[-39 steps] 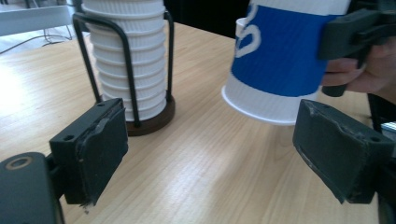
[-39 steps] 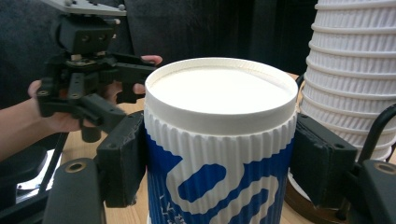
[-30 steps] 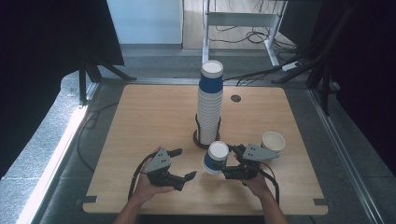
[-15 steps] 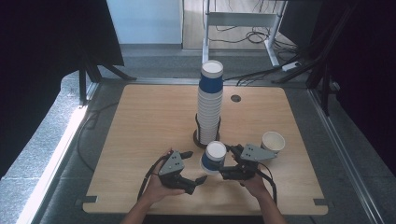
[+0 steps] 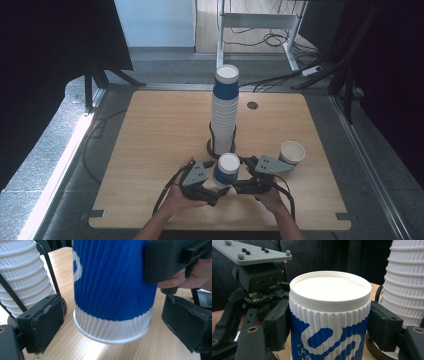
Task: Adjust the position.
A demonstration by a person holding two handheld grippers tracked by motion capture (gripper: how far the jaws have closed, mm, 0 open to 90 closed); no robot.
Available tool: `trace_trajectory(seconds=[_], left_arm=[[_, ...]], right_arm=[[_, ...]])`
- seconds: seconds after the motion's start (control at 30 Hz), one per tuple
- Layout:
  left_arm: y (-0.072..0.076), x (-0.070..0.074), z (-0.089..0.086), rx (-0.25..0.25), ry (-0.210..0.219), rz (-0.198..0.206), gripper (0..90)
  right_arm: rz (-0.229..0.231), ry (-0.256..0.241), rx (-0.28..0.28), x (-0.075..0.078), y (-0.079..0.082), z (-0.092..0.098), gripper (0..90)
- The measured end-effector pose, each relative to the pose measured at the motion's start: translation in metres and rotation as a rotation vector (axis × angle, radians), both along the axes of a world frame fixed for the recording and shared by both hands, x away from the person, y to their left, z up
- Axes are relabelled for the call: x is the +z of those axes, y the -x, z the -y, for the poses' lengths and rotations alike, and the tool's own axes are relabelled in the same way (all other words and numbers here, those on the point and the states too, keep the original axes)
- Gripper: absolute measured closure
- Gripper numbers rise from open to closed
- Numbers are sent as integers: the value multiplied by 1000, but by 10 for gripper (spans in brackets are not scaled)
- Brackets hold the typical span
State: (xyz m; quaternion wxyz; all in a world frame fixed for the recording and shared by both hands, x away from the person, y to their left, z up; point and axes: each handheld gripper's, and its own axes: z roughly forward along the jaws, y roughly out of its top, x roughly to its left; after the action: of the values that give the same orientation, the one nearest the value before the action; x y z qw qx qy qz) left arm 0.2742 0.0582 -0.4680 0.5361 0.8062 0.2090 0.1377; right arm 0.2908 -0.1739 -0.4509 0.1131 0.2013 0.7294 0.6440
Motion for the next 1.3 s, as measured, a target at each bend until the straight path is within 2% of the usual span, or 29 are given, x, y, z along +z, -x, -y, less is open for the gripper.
trace_trajectory(seconds=[0.17, 0.4, 0.63, 1.03, 1.3], left_arm=[[-2, -3, 4, -1, -2, -2, 62], [-1, -5, 6, 5, 4, 16, 143], [0, -6, 7, 8, -1, 29, 174], [1, -9, 8, 24, -73, 52, 192], [-1, -10, 5, 64, -146, 87, 194]], right_arm=[[-3, 1, 10, -1, 1, -3, 269], [-11, 4, 17, -2, 1, -5, 269], [-16, 9, 16, -3, 0, -5, 266], [-59, 35, 36, -5, -3, -5, 221], [-69, 40, 33, -4, -3, 0, 196]])
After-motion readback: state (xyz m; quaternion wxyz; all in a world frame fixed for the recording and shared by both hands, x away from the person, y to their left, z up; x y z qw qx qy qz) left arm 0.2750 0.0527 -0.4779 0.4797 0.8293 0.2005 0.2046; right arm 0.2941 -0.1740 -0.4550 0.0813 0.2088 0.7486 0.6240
